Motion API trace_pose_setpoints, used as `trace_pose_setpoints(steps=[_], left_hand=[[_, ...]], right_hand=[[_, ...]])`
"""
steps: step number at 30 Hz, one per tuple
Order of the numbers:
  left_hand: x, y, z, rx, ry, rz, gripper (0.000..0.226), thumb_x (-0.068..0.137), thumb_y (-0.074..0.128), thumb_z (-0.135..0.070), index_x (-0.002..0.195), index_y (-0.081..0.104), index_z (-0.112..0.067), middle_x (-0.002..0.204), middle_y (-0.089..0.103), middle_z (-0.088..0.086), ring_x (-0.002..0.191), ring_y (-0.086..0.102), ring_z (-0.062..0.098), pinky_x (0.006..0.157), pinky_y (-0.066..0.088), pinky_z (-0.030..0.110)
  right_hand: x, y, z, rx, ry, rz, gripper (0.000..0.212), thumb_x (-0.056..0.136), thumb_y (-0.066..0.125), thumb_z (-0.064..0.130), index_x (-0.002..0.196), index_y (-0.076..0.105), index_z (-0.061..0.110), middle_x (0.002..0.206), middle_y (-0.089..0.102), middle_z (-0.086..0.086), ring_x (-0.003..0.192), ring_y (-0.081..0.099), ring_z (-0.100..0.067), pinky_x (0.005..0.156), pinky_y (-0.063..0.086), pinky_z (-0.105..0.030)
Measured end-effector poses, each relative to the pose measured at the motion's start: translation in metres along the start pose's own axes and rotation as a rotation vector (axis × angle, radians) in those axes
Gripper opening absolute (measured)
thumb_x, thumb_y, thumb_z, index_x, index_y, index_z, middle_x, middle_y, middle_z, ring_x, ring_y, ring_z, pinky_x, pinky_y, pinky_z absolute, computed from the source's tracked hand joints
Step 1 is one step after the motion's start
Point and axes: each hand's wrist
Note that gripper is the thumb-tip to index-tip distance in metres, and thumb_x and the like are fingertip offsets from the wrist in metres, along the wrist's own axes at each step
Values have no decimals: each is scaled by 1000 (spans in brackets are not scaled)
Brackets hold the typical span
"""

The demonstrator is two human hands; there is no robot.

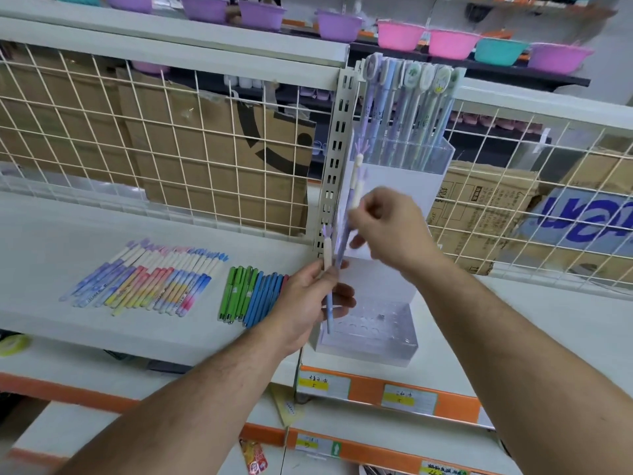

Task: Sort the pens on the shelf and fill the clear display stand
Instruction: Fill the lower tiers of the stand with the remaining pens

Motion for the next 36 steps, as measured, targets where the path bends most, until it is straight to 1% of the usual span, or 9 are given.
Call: trace_pose_setpoints(steps=[4, 7, 11, 17, 23, 26, 29, 33, 36], left_hand=[[1, -1, 2, -8, -2, -13, 24, 105, 46, -25, 113, 69, -26, 91, 69, 18, 87, 69, 32, 95, 51, 60], [2, -1, 3, -4, -2, -8, 25, 105, 46, -26, 115, 68, -27, 92, 69, 18, 87, 69, 32, 95, 52, 60], [2, -2, 3, -10, 0, 1, 25, 106, 45, -26, 118, 66, -25, 91, 68, 18, 86, 68, 32, 96, 51, 60], [3, -1, 4, -16, 4, 4, 26, 105, 44, -27, 119, 66, -25, 90, 68, 17, 85, 69, 30, 96, 52, 59], [4, -1, 5, 0, 2, 4, 26, 105, 44, -27, 120, 66, -26, 88, 68, 16, 85, 69, 30, 95, 53, 57], [4, -1, 5, 5, 0, 3, 26, 105, 45, -27, 119, 66, -26, 88, 68, 15, 85, 69, 30, 95, 53, 57], [5, -2, 6, 8, 1, 3, 25, 105, 45, -28, 118, 67, -27, 89, 68, 16, 85, 70, 30, 94, 54, 56], [4, -1, 5, 16, 3, 2, 24, 105, 46, -26, 118, 66, -23, 87, 68, 15, 84, 70, 29, 94, 54, 56], [3, 1, 3, 17, 3, -2, 21, 105, 47, -23, 113, 66, -18, 86, 68, 14, 81, 69, 28, 94, 54, 56]], right_hand=[[14, -13, 14, 151, -68, -234, 10, 98, 59, 17, 89, 55, 13, 83, 73, -9, 70, 75, -16, 63, 60, -50], [21, -11, 16, 123, -67, -262, 13, 98, 58, 18, 86, 53, 19, 81, 72, -6, 73, 74, -15, 68, 60, -52], [27, -8, 17, 86, -69, -271, 15, 98, 58, 21, 84, 53, 22, 80, 71, -1, 75, 73, -16, 68, 61, -50], [32, -6, 18, -8, -94, -244, 14, 97, 58, 23, 84, 54, 21, 82, 71, -5, 78, 73, -25, 64, 60, -51], [34, 4, 7, -123, -35, -127, 9, 95, 59, 19, 87, 57, 20, 84, 71, -5, 77, 71, -24, 64, 62, -46], [34, 7, 4, -142, -42, -124, 9, 94, 60, 17, 88, 56, 22, 85, 71, -5, 79, 70, -25, 61, 59, -39], [35, 8, 4, -161, -48, -132, 9, 94, 63, 18, 90, 56, 21, 86, 69, -3, 81, 70, -23, 66, 60, -41], [27, 6, 1, -195, 4, -160, 18, 91, 71, 31, 94, 62, 15, 82, 65, 1, 72, 64, -16, 64, 55, -36], [9, 10, -5, -178, 34, -103, 27, 90, 71, 35, 79, 68, 11, 66, 65, -1, 58, 56, -13, 56, 46, -29]])
Point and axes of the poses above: each hand's wrist, its own x-axis towards the middle knuckle, its own y-axis out of the palm, z = x × y
